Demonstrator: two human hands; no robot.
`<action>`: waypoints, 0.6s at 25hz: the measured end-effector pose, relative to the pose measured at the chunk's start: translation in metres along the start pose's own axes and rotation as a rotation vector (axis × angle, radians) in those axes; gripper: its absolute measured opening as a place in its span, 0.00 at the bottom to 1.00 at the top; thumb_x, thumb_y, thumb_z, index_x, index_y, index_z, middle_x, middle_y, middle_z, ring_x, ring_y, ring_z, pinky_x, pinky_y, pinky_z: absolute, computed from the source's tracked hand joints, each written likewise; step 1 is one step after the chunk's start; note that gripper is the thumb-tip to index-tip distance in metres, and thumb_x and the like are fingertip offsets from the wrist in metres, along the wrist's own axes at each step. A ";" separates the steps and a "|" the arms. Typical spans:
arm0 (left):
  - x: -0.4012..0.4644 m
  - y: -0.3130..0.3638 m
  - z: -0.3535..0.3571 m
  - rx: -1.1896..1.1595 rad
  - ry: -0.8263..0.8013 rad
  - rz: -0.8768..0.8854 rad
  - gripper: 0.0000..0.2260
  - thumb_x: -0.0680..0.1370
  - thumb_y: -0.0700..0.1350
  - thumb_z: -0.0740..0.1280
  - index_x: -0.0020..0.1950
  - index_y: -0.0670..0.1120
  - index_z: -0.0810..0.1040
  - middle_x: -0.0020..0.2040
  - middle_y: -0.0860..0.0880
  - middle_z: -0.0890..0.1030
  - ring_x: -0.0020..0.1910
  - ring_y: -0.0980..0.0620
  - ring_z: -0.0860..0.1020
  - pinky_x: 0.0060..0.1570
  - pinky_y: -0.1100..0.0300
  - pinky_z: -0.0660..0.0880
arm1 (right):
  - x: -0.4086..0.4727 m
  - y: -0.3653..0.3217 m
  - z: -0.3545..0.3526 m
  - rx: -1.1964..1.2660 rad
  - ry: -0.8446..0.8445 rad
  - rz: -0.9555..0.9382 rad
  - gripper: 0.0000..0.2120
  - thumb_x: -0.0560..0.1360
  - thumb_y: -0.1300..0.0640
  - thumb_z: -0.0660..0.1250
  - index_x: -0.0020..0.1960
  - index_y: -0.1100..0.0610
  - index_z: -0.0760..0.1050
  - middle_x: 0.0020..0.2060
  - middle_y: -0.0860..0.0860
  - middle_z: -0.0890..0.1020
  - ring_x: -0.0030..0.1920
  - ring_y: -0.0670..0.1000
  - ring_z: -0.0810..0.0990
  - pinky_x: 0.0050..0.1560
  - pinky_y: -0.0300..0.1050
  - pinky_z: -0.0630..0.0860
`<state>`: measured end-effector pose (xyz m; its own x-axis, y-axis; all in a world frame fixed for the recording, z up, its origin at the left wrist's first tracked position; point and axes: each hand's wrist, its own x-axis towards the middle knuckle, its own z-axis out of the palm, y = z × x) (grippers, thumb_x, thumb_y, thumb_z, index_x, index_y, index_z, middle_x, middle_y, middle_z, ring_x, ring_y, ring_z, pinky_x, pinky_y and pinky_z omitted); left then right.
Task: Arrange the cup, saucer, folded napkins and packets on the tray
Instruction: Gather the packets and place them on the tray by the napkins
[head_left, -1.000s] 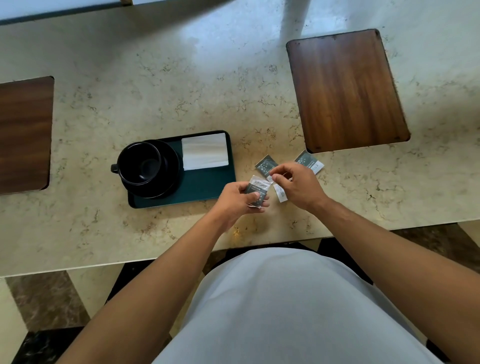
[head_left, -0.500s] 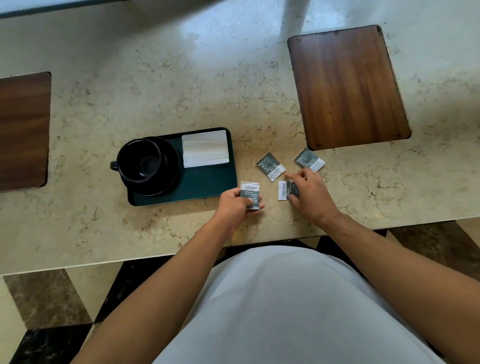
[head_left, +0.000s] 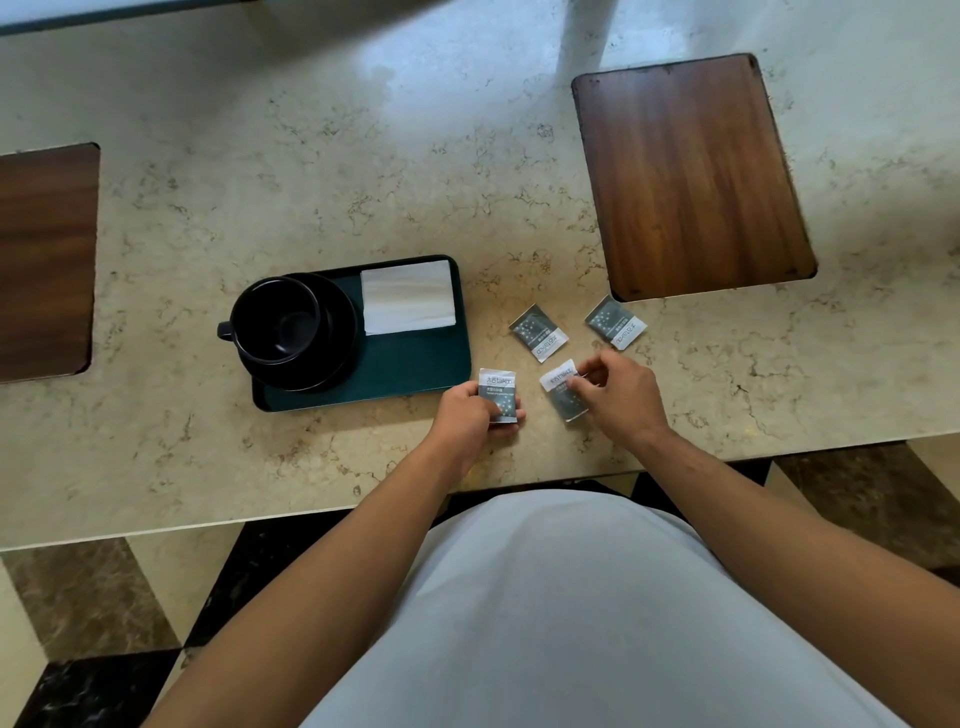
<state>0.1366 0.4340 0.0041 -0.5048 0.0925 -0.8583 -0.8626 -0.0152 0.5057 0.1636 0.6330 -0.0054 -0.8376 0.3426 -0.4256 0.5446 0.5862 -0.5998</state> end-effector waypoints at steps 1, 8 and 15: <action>-0.001 0.000 0.001 -0.021 -0.004 -0.005 0.16 0.80 0.27 0.57 0.63 0.35 0.78 0.56 0.35 0.84 0.54 0.37 0.85 0.54 0.47 0.84 | 0.000 -0.004 0.001 0.099 -0.011 0.060 0.06 0.76 0.53 0.76 0.48 0.52 0.80 0.43 0.46 0.84 0.45 0.47 0.83 0.42 0.38 0.77; -0.007 -0.003 0.001 -0.211 -0.074 -0.018 0.16 0.75 0.28 0.59 0.61 0.33 0.78 0.54 0.33 0.83 0.50 0.38 0.84 0.46 0.50 0.84 | -0.005 -0.032 0.012 0.400 -0.197 0.128 0.06 0.74 0.58 0.78 0.47 0.57 0.82 0.46 0.53 0.87 0.43 0.50 0.85 0.35 0.37 0.77; -0.010 -0.003 0.001 -0.201 -0.123 0.031 0.14 0.82 0.30 0.62 0.67 0.35 0.77 0.60 0.35 0.83 0.56 0.39 0.84 0.51 0.51 0.84 | -0.010 -0.037 0.023 0.274 -0.212 0.061 0.09 0.74 0.53 0.78 0.46 0.58 0.82 0.41 0.51 0.86 0.40 0.48 0.84 0.42 0.44 0.82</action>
<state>0.1446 0.4343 0.0115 -0.5336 0.2098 -0.8193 -0.8425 -0.2166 0.4932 0.1530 0.5909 0.0052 -0.7908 0.1937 -0.5806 0.6092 0.3406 -0.7161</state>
